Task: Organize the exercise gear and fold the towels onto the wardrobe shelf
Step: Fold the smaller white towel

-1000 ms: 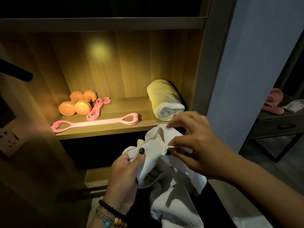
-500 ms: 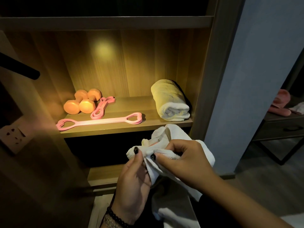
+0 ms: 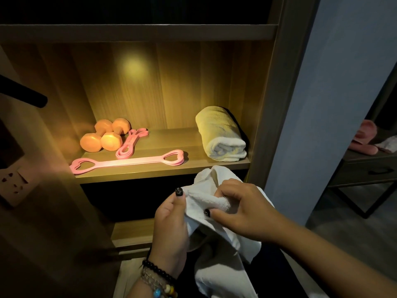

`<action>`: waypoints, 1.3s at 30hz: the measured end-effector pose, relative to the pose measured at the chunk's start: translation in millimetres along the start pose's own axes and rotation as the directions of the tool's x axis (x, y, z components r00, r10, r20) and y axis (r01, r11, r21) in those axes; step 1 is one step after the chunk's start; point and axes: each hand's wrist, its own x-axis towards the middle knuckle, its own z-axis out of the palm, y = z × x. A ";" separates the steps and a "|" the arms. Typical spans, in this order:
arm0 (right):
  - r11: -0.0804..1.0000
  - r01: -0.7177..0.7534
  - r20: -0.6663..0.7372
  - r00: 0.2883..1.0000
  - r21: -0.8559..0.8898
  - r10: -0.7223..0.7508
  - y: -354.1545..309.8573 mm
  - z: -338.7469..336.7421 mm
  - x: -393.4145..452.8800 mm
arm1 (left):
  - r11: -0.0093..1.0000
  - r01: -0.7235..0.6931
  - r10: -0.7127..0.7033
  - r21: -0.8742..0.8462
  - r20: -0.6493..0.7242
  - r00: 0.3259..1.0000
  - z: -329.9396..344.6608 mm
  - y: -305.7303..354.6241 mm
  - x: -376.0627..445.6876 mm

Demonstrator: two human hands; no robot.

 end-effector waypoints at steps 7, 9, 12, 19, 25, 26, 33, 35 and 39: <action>0.945 0.321 -0.066 0.943 -0.070 -0.325 -4.1 -32.6 47.3 | 0.999 -0.037 0.038 -0.011 0.019 0.999 43.1 63.1 65.2; 0.951 0.309 -0.106 0.946 0.023 -0.305 -10.5 -48.6 64.5 | 0.994 -0.102 0.099 0.048 0.053 0.994 56.8 87.0 84.4; 0.949 0.293 -0.149 0.950 0.118 -0.275 -22.8 -74.5 87.6 | 0.977 -0.169 0.149 0.129 0.155 0.977 78.7 129.2 104.3; 0.848 0.168 -0.180 0.980 0.502 -0.088 -66.4 -159.4 156.8 | 0.874 -0.429 0.340 0.228 0.344 0.875 128.6 242.4 141.1; 0.749 -0.155 0.121 0.988 0.644 0.099 -85.6 -198.1 194.6 | 0.811 -0.535 0.415 0.236 0.412 0.811 162.2 328.5 142.2; 0.706 -0.199 0.185 0.978 0.679 0.097 -90.6 -198.9 195.8 | 0.798 -0.554 0.429 0.238 0.420 0.799 164.0 339.2 142.8; 0.780 0.099 -0.282 0.954 0.618 0.102 -124.6 -181.7 226.5 | 0.620 -0.702 0.555 0.351 0.437 0.708 140.0 378.9 153.8; 0.799 0.073 -0.322 0.934 0.596 0.155 -127.1 -175.5 236.9 | 0.524 -0.741 0.581 0.420 0.460 0.671 133.7 383.2 152.8; 0.773 -0.008 -0.095 0.991 0.634 0.089 -127.4 -157.5 242.6 | 0.465 -0.754 0.614 0.464 0.444 0.652 125.2 387.6 150.0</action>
